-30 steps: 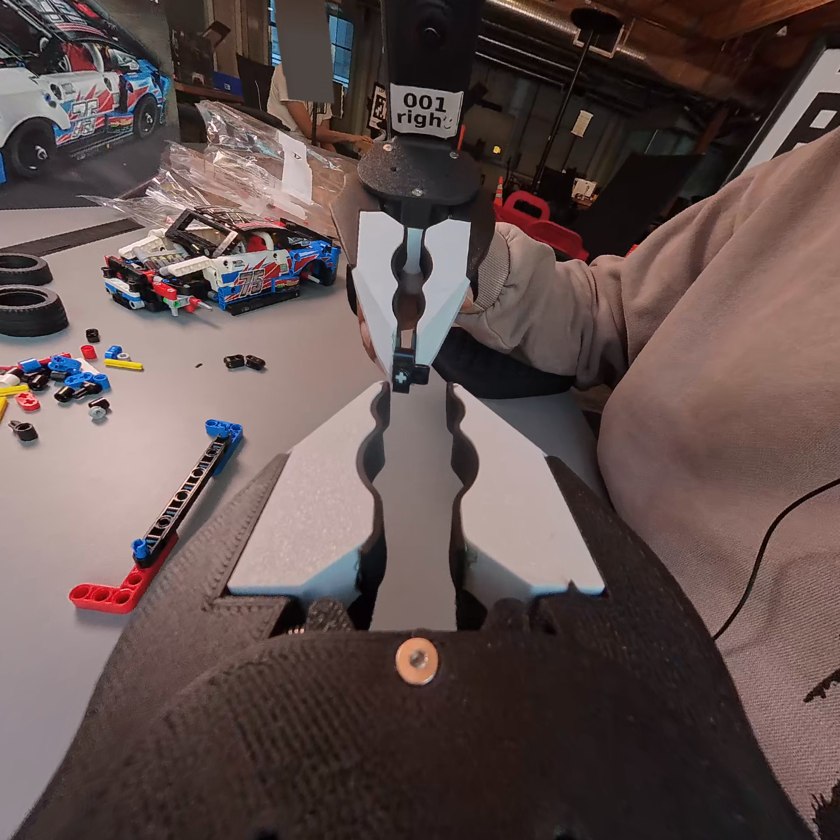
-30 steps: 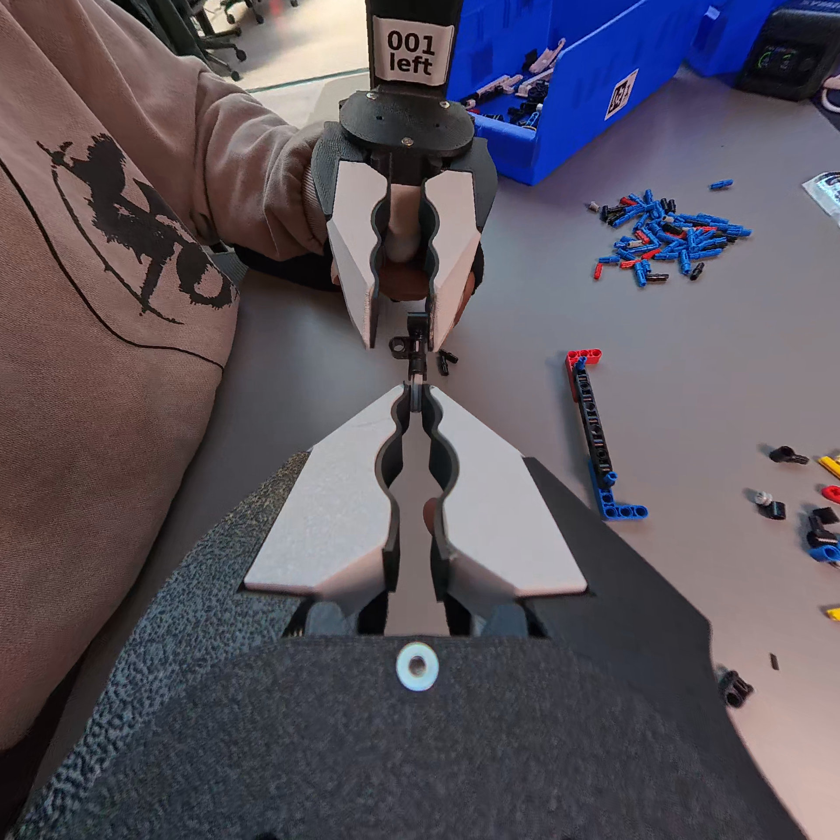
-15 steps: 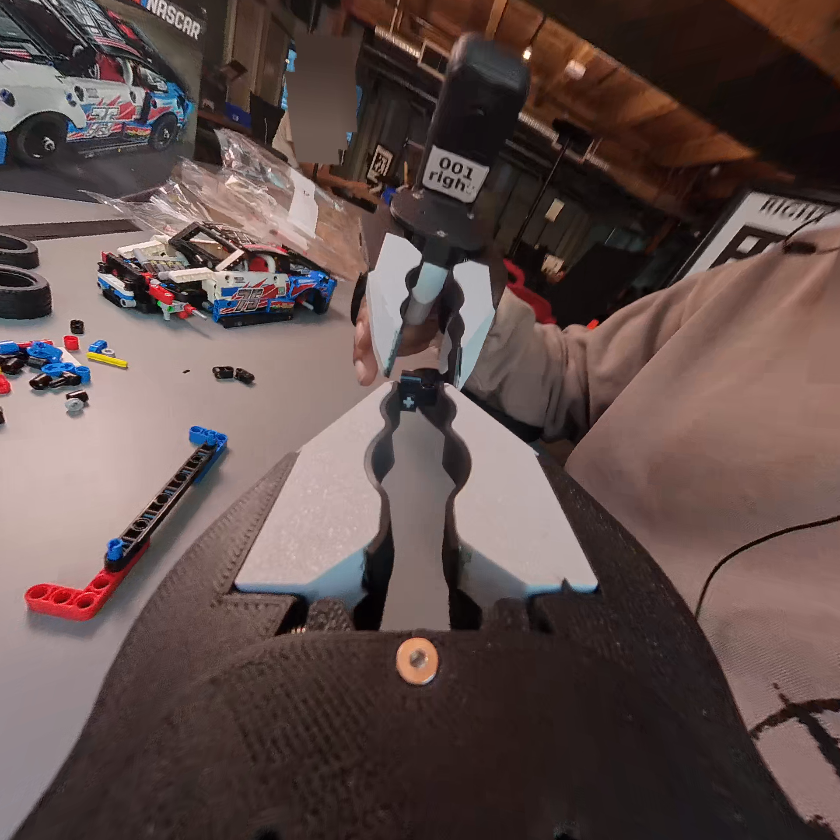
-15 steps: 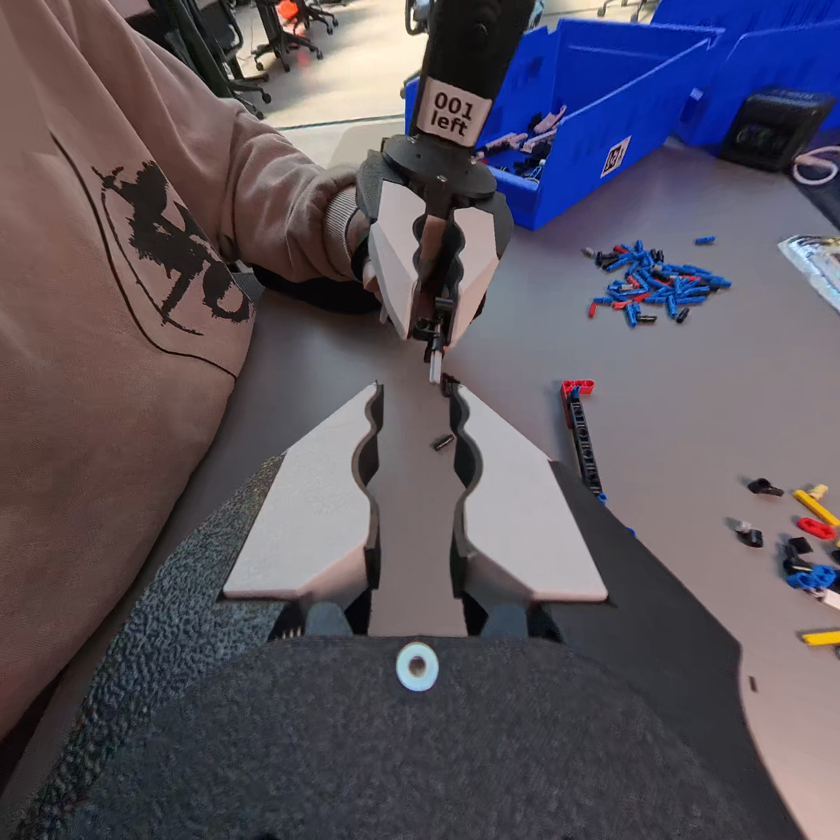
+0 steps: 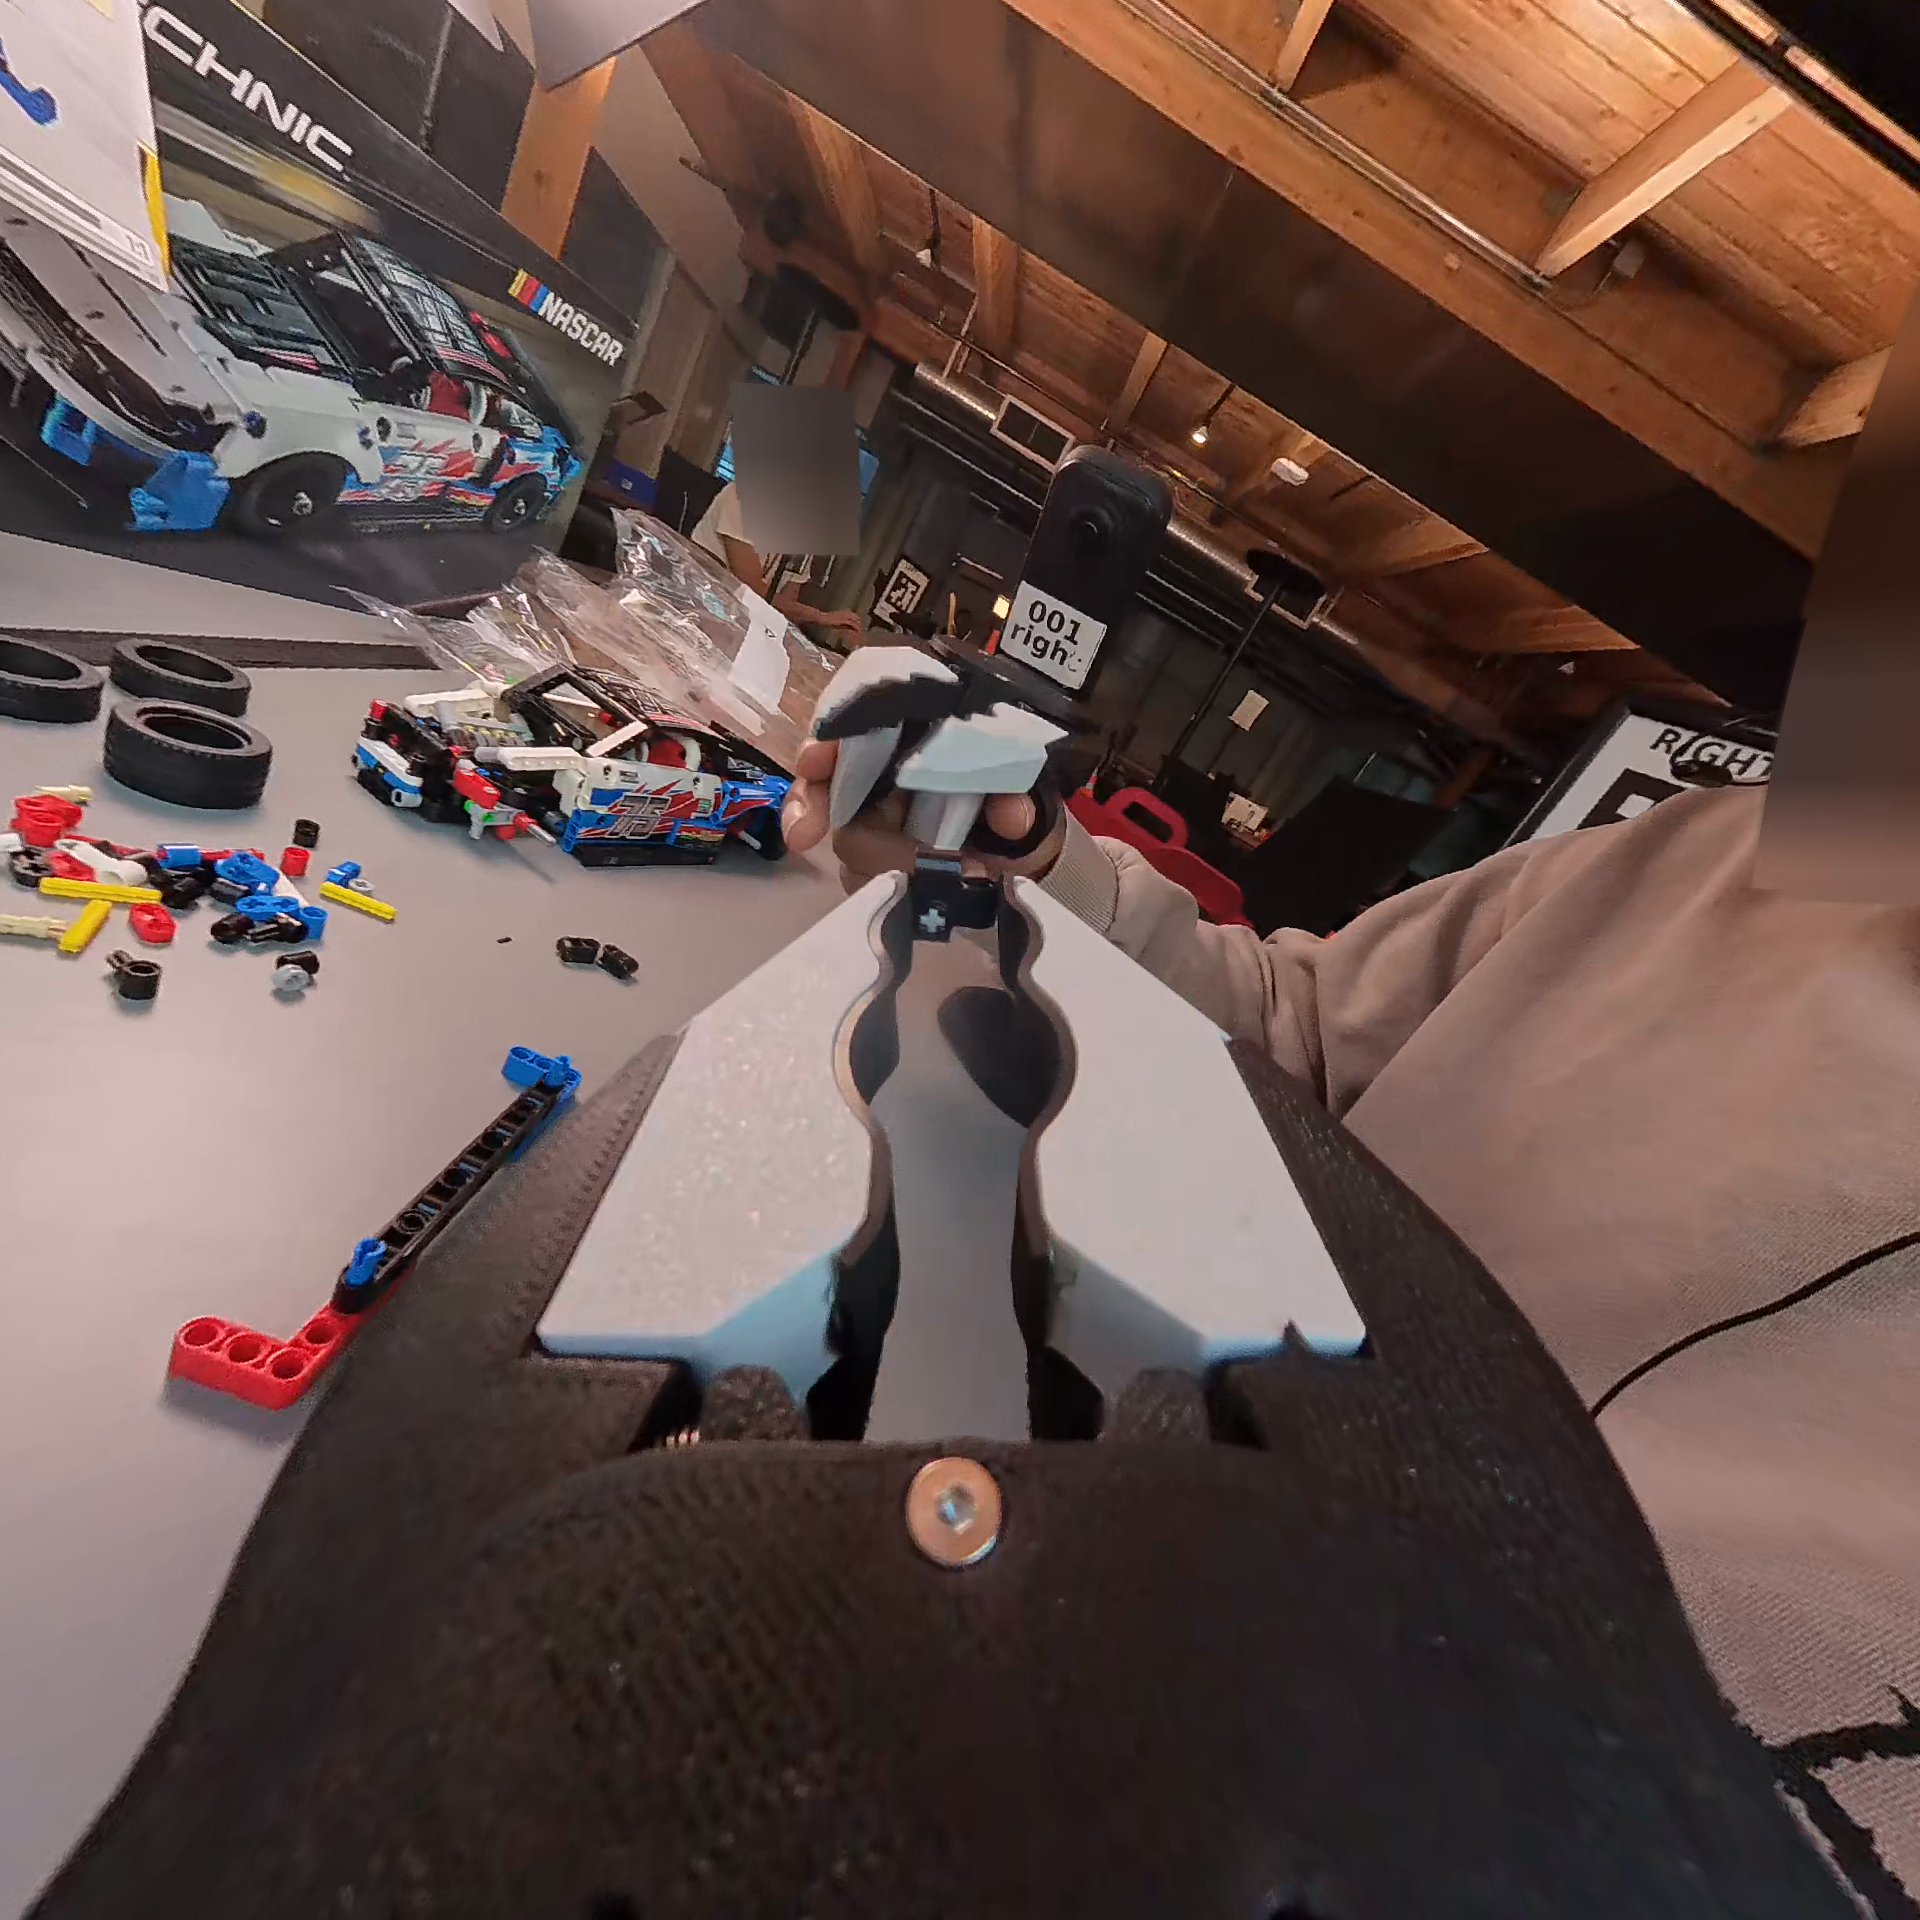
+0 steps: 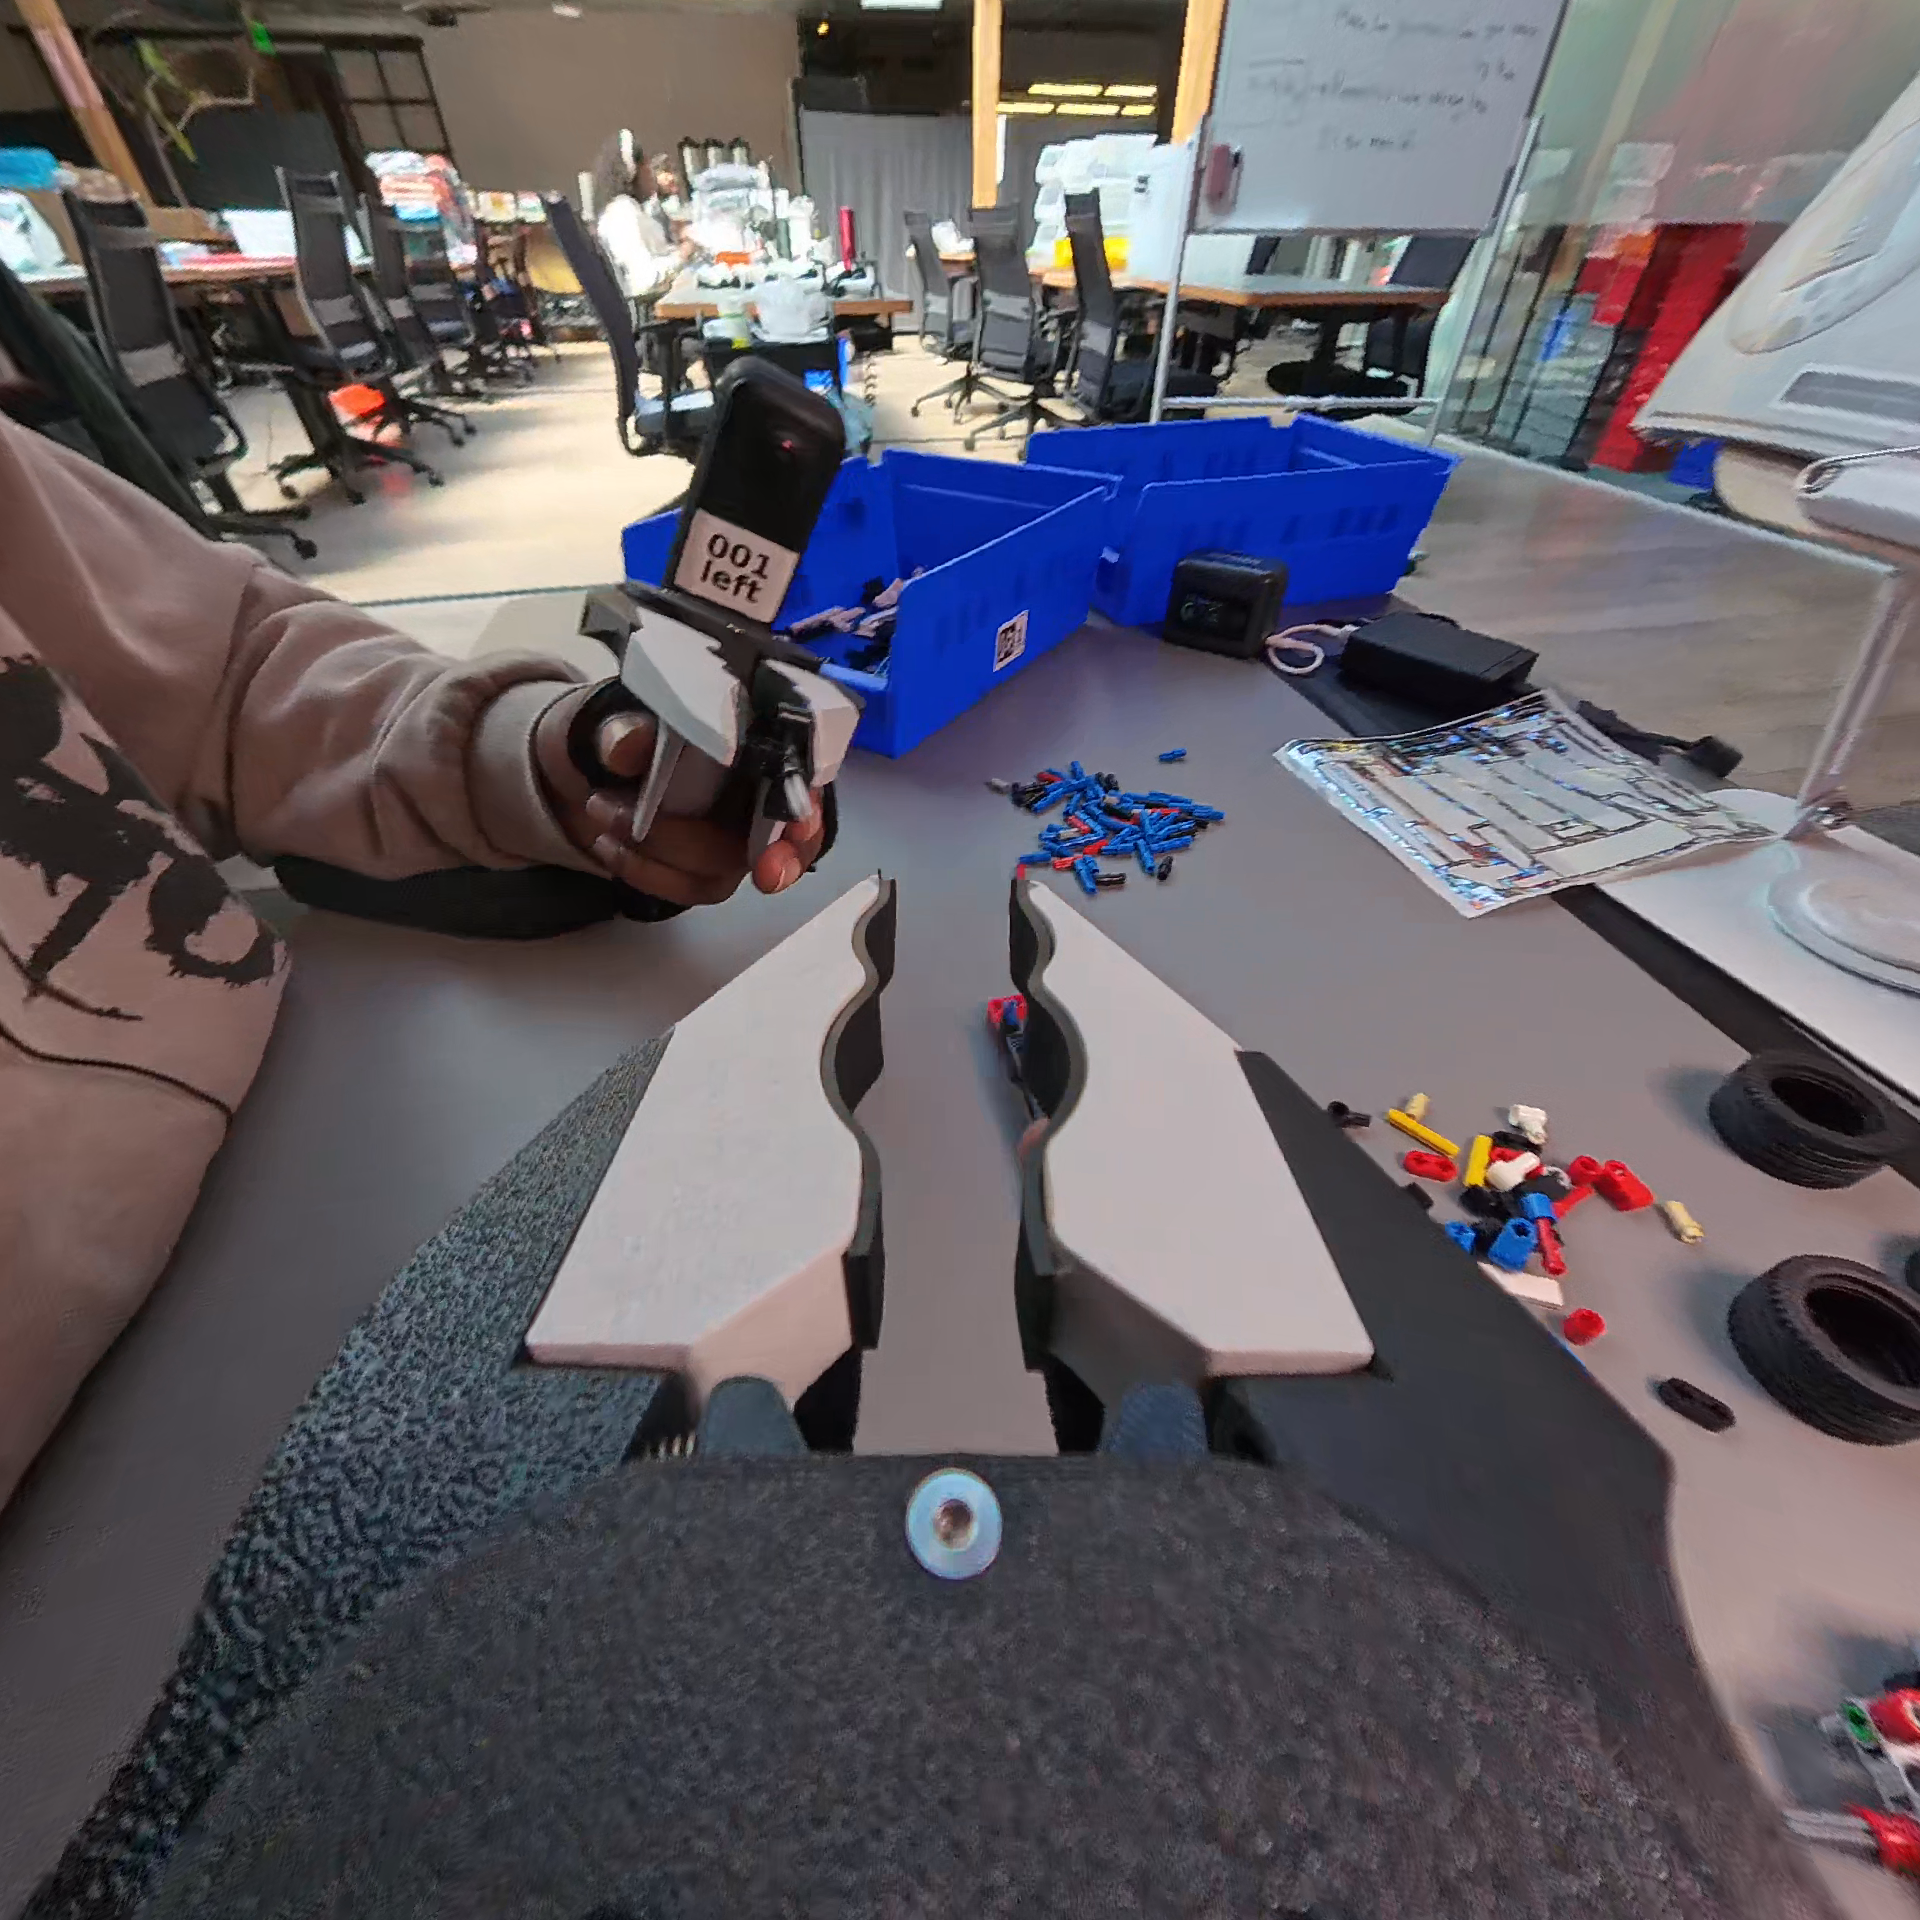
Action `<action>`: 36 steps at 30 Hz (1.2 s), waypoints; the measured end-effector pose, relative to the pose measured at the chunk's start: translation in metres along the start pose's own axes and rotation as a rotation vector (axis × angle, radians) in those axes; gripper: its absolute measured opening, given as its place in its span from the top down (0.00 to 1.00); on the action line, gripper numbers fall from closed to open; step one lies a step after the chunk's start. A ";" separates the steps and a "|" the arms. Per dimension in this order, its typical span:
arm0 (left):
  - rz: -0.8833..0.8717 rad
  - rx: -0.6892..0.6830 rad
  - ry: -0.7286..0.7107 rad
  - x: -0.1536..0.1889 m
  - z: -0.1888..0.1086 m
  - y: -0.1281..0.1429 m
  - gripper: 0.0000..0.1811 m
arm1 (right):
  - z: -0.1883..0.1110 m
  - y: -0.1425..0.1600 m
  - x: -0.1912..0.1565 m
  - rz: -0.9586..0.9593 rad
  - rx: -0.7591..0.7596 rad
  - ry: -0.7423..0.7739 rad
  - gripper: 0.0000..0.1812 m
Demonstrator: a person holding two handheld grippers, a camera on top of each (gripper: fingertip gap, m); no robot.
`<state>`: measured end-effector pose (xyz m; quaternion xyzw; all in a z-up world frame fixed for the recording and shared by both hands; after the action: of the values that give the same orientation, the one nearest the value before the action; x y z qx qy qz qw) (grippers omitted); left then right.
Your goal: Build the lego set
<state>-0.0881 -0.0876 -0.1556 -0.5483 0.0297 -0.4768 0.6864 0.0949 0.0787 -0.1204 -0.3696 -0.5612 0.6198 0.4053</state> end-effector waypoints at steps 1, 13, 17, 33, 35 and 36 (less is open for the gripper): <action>0.022 -0.002 -0.003 0.001 0.000 0.000 0.92 | -0.001 -0.001 0.004 -0.001 0.029 0.044 0.90; 0.158 -0.052 -0.045 -0.001 0.001 0.005 0.92 | -0.033 -0.004 0.045 -0.033 0.219 0.515 1.00; 0.135 -0.030 -0.064 -0.006 -0.002 0.003 0.92 | -0.044 -0.004 0.056 -0.039 0.251 0.586 1.00; 0.107 -0.035 -0.072 -0.011 -0.004 0.004 0.92 | -0.055 0.005 0.066 -0.075 0.295 0.646 0.97; 0.107 -0.044 -0.069 -0.011 -0.003 0.005 0.92 | -0.055 0.007 0.066 -0.074 0.284 0.638 0.97; 0.106 -0.048 -0.062 -0.010 -0.003 0.005 0.92 | -0.055 0.008 0.066 -0.076 0.269 0.637 0.97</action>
<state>-0.0927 -0.0830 -0.1657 -0.5767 0.0486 -0.4218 0.6980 0.1177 0.1605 -0.1339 -0.4665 -0.3333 0.5263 0.6279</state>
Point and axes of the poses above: each gripper's, where its closed fingertips meet, z out along the fingers, y out of its underside, x = y × z across the jaws, the point moved 10 cm from there along -z, back along the fingers, and after that the axes turned 14 degrees about x, right-handed, at the moved point
